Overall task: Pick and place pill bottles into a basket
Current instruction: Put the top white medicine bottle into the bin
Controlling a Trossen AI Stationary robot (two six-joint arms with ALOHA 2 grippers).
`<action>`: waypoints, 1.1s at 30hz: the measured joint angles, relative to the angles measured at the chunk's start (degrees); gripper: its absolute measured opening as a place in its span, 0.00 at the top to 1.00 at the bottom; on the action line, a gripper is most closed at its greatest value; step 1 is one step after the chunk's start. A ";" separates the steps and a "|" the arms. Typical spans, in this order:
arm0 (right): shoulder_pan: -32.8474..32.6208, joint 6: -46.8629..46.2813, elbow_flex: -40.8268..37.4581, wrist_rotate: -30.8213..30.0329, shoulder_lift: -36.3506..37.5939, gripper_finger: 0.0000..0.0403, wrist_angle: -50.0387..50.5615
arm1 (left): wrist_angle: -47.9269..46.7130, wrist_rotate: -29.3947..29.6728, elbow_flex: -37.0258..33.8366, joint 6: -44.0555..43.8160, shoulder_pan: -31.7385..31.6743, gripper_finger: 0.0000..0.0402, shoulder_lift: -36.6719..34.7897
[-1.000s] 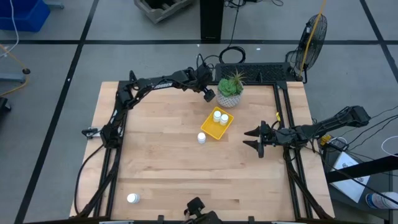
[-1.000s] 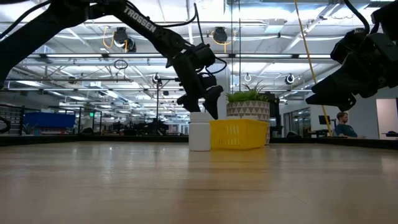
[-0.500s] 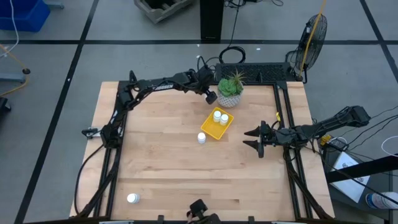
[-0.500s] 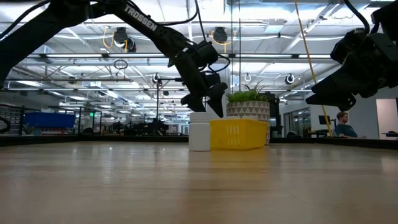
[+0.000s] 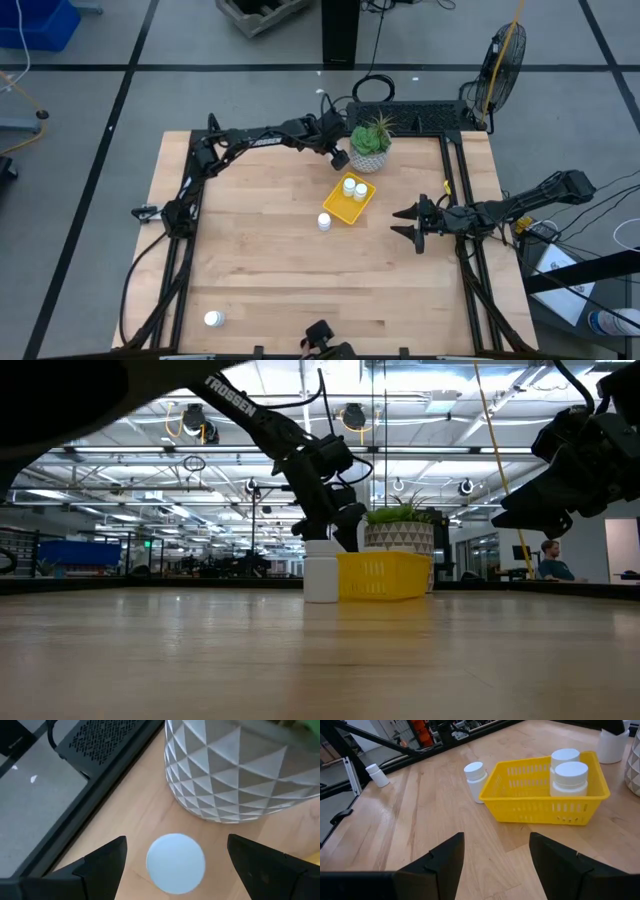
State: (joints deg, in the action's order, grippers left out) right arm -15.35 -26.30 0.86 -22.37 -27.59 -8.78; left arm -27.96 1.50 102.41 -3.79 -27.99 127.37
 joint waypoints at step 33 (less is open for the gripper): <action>0.00 0.00 0.00 0.00 0.00 0.47 0.02 | -1.97 0.03 -0.04 0.13 -0.26 0.13 0.70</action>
State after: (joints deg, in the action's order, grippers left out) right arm -15.35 -26.30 0.86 -22.37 -27.59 -8.75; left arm -29.93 1.53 102.37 -3.66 -28.25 128.07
